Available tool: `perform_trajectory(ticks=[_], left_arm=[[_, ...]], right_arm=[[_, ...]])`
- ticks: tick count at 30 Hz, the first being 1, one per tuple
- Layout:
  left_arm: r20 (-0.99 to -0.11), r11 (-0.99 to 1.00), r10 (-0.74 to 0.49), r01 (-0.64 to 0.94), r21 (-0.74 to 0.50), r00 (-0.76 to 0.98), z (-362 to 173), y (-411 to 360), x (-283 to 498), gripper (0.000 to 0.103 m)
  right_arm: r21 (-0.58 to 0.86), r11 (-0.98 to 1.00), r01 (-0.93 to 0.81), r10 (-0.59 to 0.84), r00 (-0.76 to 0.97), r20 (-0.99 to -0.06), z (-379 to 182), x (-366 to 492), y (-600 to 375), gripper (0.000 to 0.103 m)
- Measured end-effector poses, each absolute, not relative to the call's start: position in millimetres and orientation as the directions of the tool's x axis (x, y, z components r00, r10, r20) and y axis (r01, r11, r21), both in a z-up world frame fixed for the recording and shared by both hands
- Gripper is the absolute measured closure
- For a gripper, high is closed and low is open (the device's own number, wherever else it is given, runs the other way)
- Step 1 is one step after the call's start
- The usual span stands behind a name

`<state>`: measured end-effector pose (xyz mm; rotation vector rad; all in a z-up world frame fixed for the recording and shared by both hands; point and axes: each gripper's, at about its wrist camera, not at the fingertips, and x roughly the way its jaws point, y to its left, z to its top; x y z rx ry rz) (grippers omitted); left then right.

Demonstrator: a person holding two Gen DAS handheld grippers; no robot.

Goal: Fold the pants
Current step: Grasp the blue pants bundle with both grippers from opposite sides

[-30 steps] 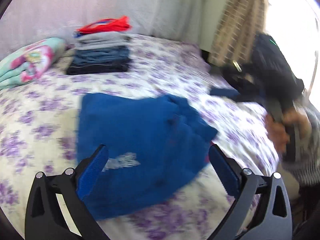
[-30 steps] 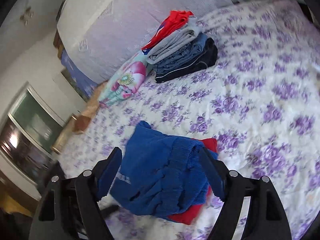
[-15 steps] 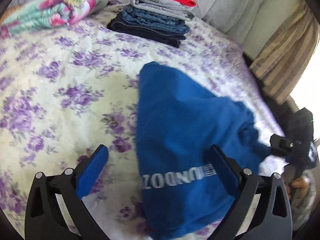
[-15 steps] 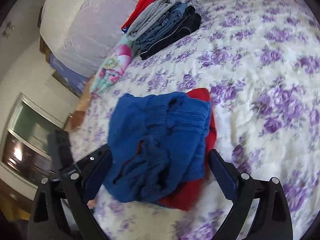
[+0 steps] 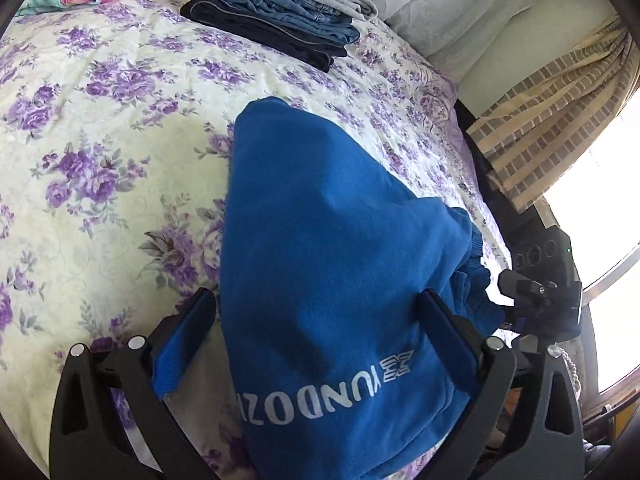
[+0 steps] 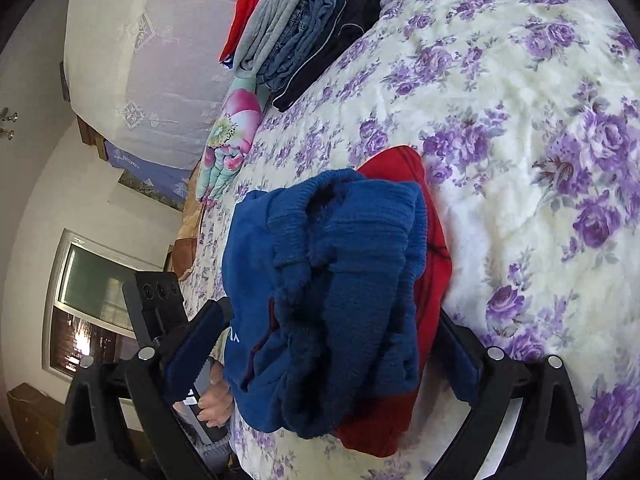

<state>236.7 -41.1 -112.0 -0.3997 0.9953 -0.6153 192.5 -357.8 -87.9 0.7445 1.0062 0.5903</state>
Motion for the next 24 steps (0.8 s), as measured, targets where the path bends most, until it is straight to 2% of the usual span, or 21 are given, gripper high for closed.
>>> perform_trajectory(ticks=[9,11,12,13,14,15,17,18,19,24], left_arm=[[-0.665,0.775,-0.631,0.346,-0.529,0.399,-111,-53,219,0.006],[-0.651,0.771,-0.637,0.344,-0.536,0.413,-109,-52,217,0.024],[-0.633,0.754,-0.657,0.356,-0.552,0.409,-107,-52,215,0.038],[-0.621,0.745,-0.667,0.363,-0.559,0.412,-105,-52,213,0.044],[-0.621,0.753,-0.657,0.367,-0.546,0.427,-103,-52,211,0.047],[-0.620,0.761,-0.649,0.375,-0.529,0.442,-101,-54,208,0.051],[-0.615,0.771,-0.637,0.385,-0.507,0.465,-95,-56,203,0.057],[-0.608,0.767,-0.641,0.389,-0.510,0.468,-93,-55,203,0.066],[-0.596,0.757,-0.654,0.392,-0.523,0.466,-91,-54,202,0.071],[-0.572,0.735,-0.676,0.380,-0.561,0.463,-90,-47,198,0.073]], right_arm=[[0.722,0.672,-0.163,0.689,0.493,-0.531,-90,174,-359,0.021],[0.701,0.692,-0.173,0.670,0.517,-0.533,-90,171,-356,0.026],[0.689,0.703,-0.178,0.658,0.529,-0.536,-89,169,-355,0.036],[0.678,0.714,-0.177,0.645,0.543,-0.538,-88,166,-355,0.042],[0.676,0.716,-0.177,0.638,0.558,-0.530,-87,164,-356,0.049],[0.679,0.711,-0.183,0.641,0.566,-0.519,-86,163,-356,0.051],[0.667,0.719,-0.197,0.633,0.581,-0.511,-84,159,-355,0.053],[0.660,0.723,-0.205,0.630,0.588,-0.508,-82,157,-354,0.054],[0.656,0.724,-0.211,0.629,0.592,-0.503,-81,158,-352,0.054],[0.686,0.695,-0.216,0.648,0.602,-0.467,-79,154,-359,0.056]])
